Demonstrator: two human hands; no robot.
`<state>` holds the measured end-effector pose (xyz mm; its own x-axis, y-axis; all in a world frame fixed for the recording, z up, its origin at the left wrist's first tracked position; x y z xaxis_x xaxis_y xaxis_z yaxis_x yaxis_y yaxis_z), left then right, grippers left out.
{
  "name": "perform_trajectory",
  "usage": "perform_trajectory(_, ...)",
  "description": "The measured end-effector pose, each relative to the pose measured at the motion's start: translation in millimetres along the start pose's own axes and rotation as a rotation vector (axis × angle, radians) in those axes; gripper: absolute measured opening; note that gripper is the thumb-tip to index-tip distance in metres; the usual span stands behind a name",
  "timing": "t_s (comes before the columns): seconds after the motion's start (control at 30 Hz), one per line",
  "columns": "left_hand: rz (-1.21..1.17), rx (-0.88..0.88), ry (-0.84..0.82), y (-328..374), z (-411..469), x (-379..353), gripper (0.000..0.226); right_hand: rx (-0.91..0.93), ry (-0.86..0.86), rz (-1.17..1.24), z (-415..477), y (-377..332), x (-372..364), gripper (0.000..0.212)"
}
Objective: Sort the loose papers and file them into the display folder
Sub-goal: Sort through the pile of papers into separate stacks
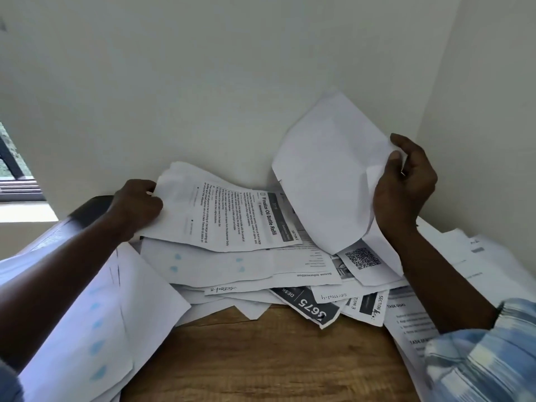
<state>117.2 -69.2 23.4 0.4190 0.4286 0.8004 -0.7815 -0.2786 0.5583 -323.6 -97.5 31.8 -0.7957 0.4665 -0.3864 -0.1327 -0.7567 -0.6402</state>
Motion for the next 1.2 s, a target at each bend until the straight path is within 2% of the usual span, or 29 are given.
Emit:
perform_trajectory(0.2,-0.008,-0.001,-0.014,-7.5,-5.2,-1.0,0.027,0.003,-0.014,-0.01,-5.1,2.4,0.1,0.035)
perform_trajectory(0.33,-0.11,0.066,0.04,-12.0,-4.6,-3.3,0.006,0.016,-0.012,-0.036,-7.5,1.5,-1.7,0.036)
perform_trajectory(0.43,-0.184,0.121,0.09,-15.7,0.2,-4.3,0.041,0.042,-0.011,-0.058,-9.9,-1.4,-3.4,0.037)
perform_trajectory(0.53,-0.018,0.102,0.107,-13.8,2.3,-2.2,0.052,0.038,-0.009,-0.07,-11.5,-0.6,-3.5,0.037)
perform_trajectory(0.6,0.367,0.025,0.187,-9.4,2.1,-3.6,0.054,0.019,-0.002,-0.074,-11.8,1.2,-3.0,0.038)
perform_trajectory(0.63,0.519,-0.05,0.245,-3.8,-2.1,-4.6,0.065,0.01,0.001,-0.076,-12.2,2.2,-2.9,0.038)
perform_trajectory(0.67,0.565,-0.172,0.286,5.1,-7.5,-6.3,0.077,0.004,0.003,-0.079,-12.6,3.1,-2.4,0.038)
perform_trajectory(0.7,0.525,-0.313,0.243,16.7,-14.4,-9.7,0.085,0.001,0.003,-0.084,-13.2,3.9,-2.2,0.038)
perform_trajectory(0.77,0.349,-0.543,-0.04,45.0,-34.2,-20.3,0.094,-0.002,-0.002,-0.094,-14.3,5.6,-2.3,0.038)
perform_trajectory(0.8,0.339,-0.615,-0.199,57.3,-44.6,-29.9,0.097,-0.004,-0.009,-0.098,-15.3,6.8,-2.4,0.038)
perform_trajectory(0.83,0.409,-0.682,-0.313,68.3,-55.5,-41.1,0.095,-0.003,-0.015,-0.102,-16.7,7.9,-2.8,0.038)
perform_trajectory(0.9,0.604,-0.786,-0.394,85.0,-69.3,-64.2,0.09,-0.002,-0.024,-0.111,-19.7,9.8,-2.4,0.038)
perform_trajectory(1.0,0.729,-0.844,-0.312,95.6,-66.0,-82.5,0.08,-0.009,-0.048,-0.108,-24.1,12.2,-2.2,0.037)
perform_trajectory(1.2,0.684,-0.888,-0.132,99.3,-61.8,-84.1,0.056,-0.032,-0.053,-0.108,-23.0,15.8,-3.7,0.038)
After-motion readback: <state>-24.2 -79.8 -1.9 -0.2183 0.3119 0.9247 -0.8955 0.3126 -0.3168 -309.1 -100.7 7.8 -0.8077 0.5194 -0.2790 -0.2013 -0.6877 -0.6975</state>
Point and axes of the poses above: each hand's wrist, its own z-axis towards the middle knuckle, its own x-axis out of the back of the hand, y = z × x, the point moved 2 cm from there along z, towards the middle knuckle, and after that the axes turned 13 degrees about z, right-handed, at the moved point
